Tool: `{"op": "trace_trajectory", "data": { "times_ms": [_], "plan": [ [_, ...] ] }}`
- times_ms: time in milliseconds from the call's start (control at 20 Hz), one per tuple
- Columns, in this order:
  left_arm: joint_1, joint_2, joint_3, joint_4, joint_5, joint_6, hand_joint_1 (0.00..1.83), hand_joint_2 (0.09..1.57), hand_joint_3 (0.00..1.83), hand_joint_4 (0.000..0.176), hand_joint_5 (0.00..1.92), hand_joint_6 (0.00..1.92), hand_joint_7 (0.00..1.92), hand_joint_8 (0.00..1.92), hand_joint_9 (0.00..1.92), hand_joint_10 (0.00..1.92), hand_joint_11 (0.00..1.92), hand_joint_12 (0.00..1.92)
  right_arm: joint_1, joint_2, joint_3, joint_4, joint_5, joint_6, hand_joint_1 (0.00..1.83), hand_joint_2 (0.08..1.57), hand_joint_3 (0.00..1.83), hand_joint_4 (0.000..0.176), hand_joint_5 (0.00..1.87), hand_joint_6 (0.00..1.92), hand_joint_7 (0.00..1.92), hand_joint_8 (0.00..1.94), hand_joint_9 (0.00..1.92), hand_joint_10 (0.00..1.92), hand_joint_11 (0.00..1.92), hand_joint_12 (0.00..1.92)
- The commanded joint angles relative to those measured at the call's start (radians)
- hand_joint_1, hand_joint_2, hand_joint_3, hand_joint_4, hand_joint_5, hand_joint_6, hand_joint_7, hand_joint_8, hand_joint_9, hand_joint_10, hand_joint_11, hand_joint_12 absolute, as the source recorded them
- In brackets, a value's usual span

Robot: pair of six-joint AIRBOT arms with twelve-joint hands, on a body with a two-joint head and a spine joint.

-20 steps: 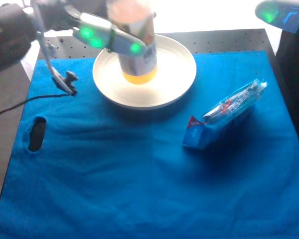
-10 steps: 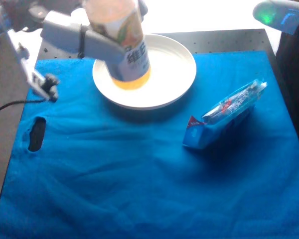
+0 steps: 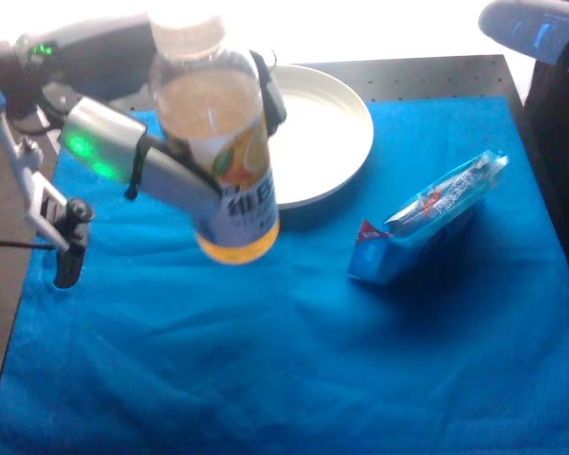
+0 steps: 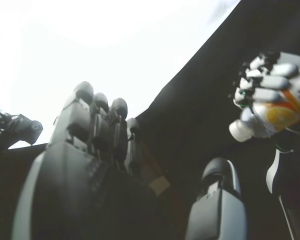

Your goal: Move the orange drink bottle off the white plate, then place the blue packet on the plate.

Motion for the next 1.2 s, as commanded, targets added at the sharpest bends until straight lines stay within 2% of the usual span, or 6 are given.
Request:
{"op": "trace_trajectory", "data": {
  "times_ms": [0, 350, 500, 800, 950, 1150],
  "plan": [
    [-0.005, 0.006, -0.006, -0.082, -0.087, -0.017, 1.35, 1.07, 0.00, 0.000, 0.98, 0.96, 1.05, 0.75, 1.14, 0.86, 0.97, 1.04, 0.012, 0.000, 0.004, 0.009, 0.119, 0.007, 0.38, 0.89, 0.00, 0.110, 0.17, 0.00, 0.32, 0.00, 0.16, 0.00, 0.11, 0.20],
    [0.024, -0.002, -0.018, -0.028, -0.041, -0.019, 1.40, 1.06, 0.00, 0.000, 0.98, 0.75, 1.12, 0.77, 1.12, 1.00, 0.90, 1.02, 0.012, 0.000, 0.004, 0.009, 0.119, 0.007, 0.36, 0.88, 0.00, 0.115, 0.14, 0.00, 0.32, 0.00, 0.14, 0.00, 0.12, 0.18],
    [0.034, -0.011, -0.015, -0.011, 0.001, -0.005, 1.26, 1.07, 0.00, 0.000, 1.06, 0.69, 1.10, 0.95, 1.04, 0.64, 0.73, 1.17, 0.012, -0.001, 0.004, 0.009, 0.119, 0.008, 0.37, 0.88, 0.00, 0.121, 0.14, 0.00, 0.28, 0.00, 0.12, 0.00, 0.10, 0.16],
    [0.060, -0.022, -0.014, -0.015, 0.017, 0.012, 1.38, 1.08, 0.00, 0.000, 0.88, 1.00, 1.09, 0.77, 1.06, 1.02, 0.77, 0.94, 0.012, -0.001, 0.003, 0.009, 0.119, 0.011, 0.34, 0.90, 0.00, 0.147, 0.18, 0.01, 0.31, 0.01, 0.13, 0.01, 0.12, 0.15],
    [0.073, -0.026, -0.013, -0.024, 0.018, 0.012, 1.21, 1.15, 0.00, 0.000, 0.85, 1.08, 0.99, 1.07, 1.05, 0.30, 0.67, 1.14, 0.012, -0.001, 0.002, 0.009, 0.119, 0.012, 0.36, 0.89, 0.00, 0.131, 0.16, 0.00, 0.30, 0.01, 0.14, 0.01, 0.12, 0.15],
    [0.087, -0.031, -0.011, -0.033, 0.020, 0.014, 1.20, 1.15, 0.00, 0.000, 0.85, 1.09, 0.96, 1.12, 1.09, 0.23, 0.63, 1.27, 0.012, -0.001, 0.002, 0.009, 0.119, 0.012, 0.34, 0.90, 0.00, 0.145, 0.18, 0.01, 0.30, 0.00, 0.16, 0.01, 0.14, 0.15]
  ]
}}
